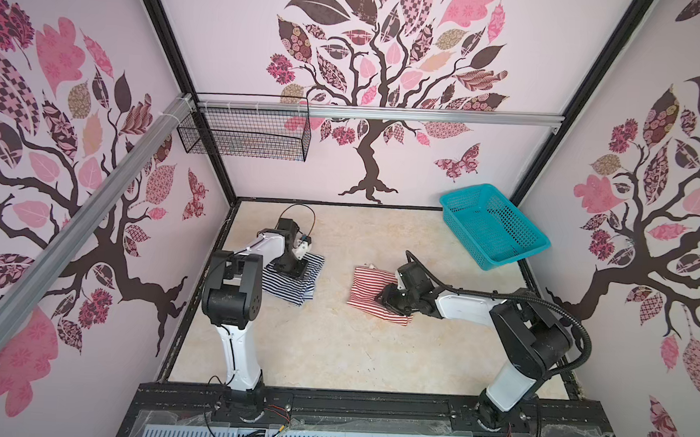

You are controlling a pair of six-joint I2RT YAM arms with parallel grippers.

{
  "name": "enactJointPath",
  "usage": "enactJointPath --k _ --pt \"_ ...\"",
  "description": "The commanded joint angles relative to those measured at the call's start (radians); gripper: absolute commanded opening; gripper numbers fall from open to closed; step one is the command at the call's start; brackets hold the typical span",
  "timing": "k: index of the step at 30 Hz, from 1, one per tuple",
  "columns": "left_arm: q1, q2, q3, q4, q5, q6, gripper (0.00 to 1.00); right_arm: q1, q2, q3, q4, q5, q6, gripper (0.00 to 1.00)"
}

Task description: Fold and stack the tank tops

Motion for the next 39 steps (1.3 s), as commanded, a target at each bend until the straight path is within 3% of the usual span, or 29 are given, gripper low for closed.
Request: enactJointPath --k 1,8,13,19,23,30,39 --pt "-0.083 -0.029 -0.039 -0.061 0.107 -0.091 0.27 -0.031 -0.048 -0.081 -0.1 0.049 0.011 0.46" --pt "-0.192 -0.011 -0.022 -0.057 0.19 -0.167 0.27 -0.068 -0.26 -0.192 -0.201 0.133 -0.007 0.47" --pt "-0.273 -0.003 0.004 -0.064 0.241 -0.2 0.27 -0.122 -0.373 -0.232 -0.205 0.027 -0.067 0.47" --pt "-0.311 -0.081 0.022 -0.043 0.249 -0.212 0.28 -0.122 -0.539 -0.173 -0.267 -0.047 -0.119 0.62" --pt "-0.34 -0.152 0.048 -0.063 0.223 -0.204 0.34 -0.125 -0.65 -0.142 -0.414 0.086 -0.117 0.71" --pt "-0.43 -0.137 0.129 -0.07 0.202 -0.172 0.6 -0.13 -0.836 -0.237 -0.594 0.233 -0.02 0.77" --pt "-0.445 0.138 0.396 -0.171 0.277 -0.169 0.72 -0.131 -1.003 -0.452 -0.552 0.185 0.113 0.88"
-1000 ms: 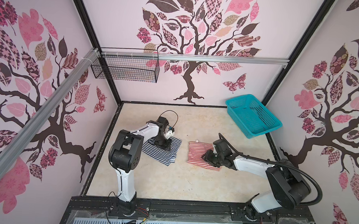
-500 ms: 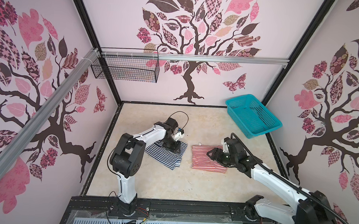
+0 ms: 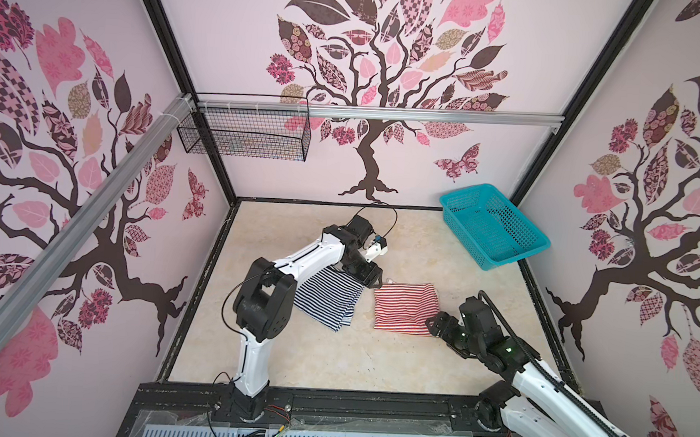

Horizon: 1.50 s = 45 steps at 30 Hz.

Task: Fold and stack the tank tops
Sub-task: 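Grasp the folded red top with both grippers and lift it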

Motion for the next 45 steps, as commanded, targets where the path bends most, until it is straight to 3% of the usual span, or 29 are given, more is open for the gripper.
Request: enactJointPath --k 1,12,19,31,37,45 --pt "-0.004 0.076 0.077 -0.066 0.019 -0.001 0.72 -0.006 -0.027 -0.047 0.015 -0.023 0.072 0.88" --pt "-0.015 0.239 0.174 -0.078 0.021 -0.019 0.73 -0.039 0.063 -0.151 0.205 -0.034 0.136 0.87" --pt "-0.035 0.283 0.197 -0.074 0.032 -0.011 0.73 -0.101 0.156 -0.164 0.255 -0.042 0.12 0.84" --pt "-0.076 0.344 0.225 -0.078 0.035 -0.006 0.71 -0.104 0.272 -0.158 0.333 -0.062 0.1 0.76" --pt "-0.076 0.361 0.225 -0.065 0.054 -0.007 0.57 -0.105 0.305 -0.169 0.365 -0.061 0.097 0.61" --pt "-0.073 0.367 0.233 -0.064 0.068 0.004 0.2 -0.106 0.282 -0.17 0.381 -0.054 0.08 0.35"
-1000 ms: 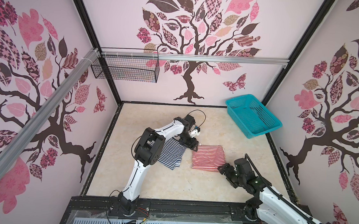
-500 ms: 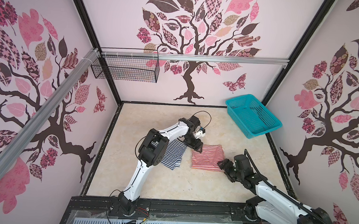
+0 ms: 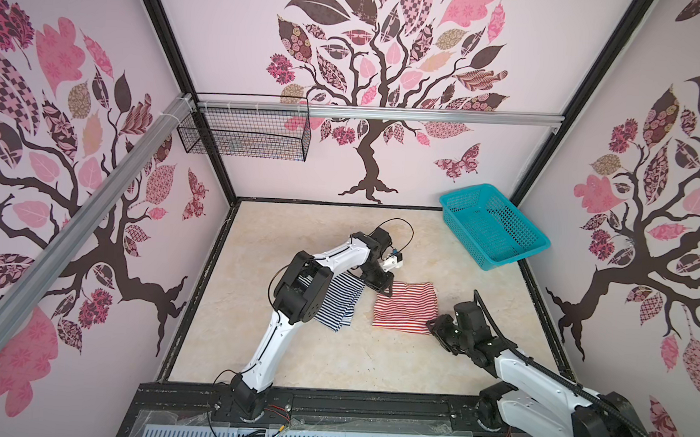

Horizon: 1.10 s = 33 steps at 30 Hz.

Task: Fold and stack the tank tops
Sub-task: 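Grasp the folded red top with both grippers and lift it, then carry the red top with both grippers onto the blue top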

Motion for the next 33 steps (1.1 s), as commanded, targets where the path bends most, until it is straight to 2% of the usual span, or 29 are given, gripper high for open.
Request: enactJointPath --k 1,3,5,11,17,20,28,33 --pt "-0.006 0.047 0.003 -0.026 -0.004 0.015 0.16 -0.005 -0.01 -0.024 -0.065 0.009 -0.015 0.3" --pt "-0.006 0.046 0.009 -0.033 0.003 0.024 0.09 -0.005 -0.033 -0.03 -0.043 -0.005 -0.023 0.18" --pt "-0.007 0.037 0.012 -0.043 0.014 0.031 0.0 -0.005 -0.055 -0.04 0.028 -0.059 -0.04 0.0" --pt "0.002 -0.02 0.011 -0.058 0.037 0.04 0.0 -0.005 -0.075 0.009 0.018 -0.131 -0.077 0.0" --pt "0.053 -0.081 0.02 -0.08 0.079 0.035 0.0 -0.001 -0.138 0.011 0.069 -0.191 -0.042 0.0" --pt "0.091 -0.114 0.027 -0.104 0.081 0.042 0.0 0.042 -0.13 0.067 0.07 -0.189 -0.042 0.0" --pt "0.206 -0.237 0.028 -0.171 0.05 0.11 0.0 0.238 0.024 0.273 0.091 -0.09 -0.016 0.0" --pt "0.298 -0.29 0.01 -0.178 0.023 0.141 0.0 0.346 0.227 0.405 0.161 -0.055 -0.002 0.0"
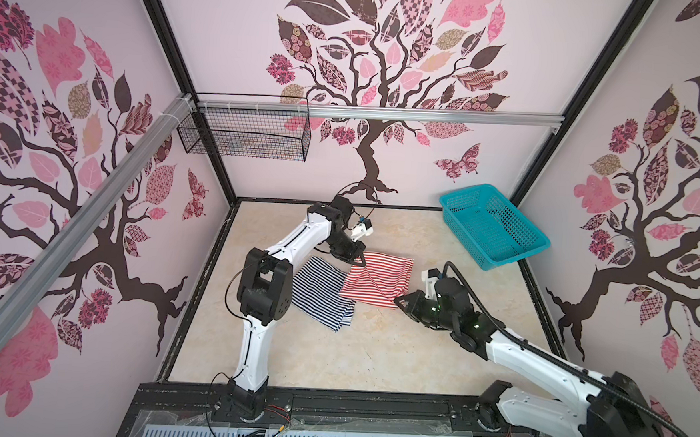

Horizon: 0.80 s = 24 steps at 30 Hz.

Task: Fold and stack the tank tops
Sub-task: 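Carry the red top with both grippers onto the blue top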

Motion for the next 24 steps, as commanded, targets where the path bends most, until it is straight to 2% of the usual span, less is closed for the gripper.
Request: enactJointPath --k 1,8,12,19,24 --pt "0.067 -0.034 0.017 -0.012 -0.022 0.052 0.0 0.062 0.121 0.087 0.068 0.024 0.017 0.0" --pt "0.246 0.051 0.135 -0.111 0.004 0.143 0.0 0.107 0.384 0.242 0.217 0.003 0.051 0.0" --pt "0.321 0.09 0.172 -0.171 0.014 0.199 0.0 0.162 0.509 0.363 0.221 0.001 0.055 0.0" --pt "0.381 0.086 0.062 -0.136 -0.056 0.284 0.0 0.261 0.722 0.505 0.236 -0.026 0.096 0.0" --pt "0.39 0.074 -0.043 -0.11 -0.053 0.312 0.02 0.309 0.754 0.495 0.23 0.003 0.12 0.0"
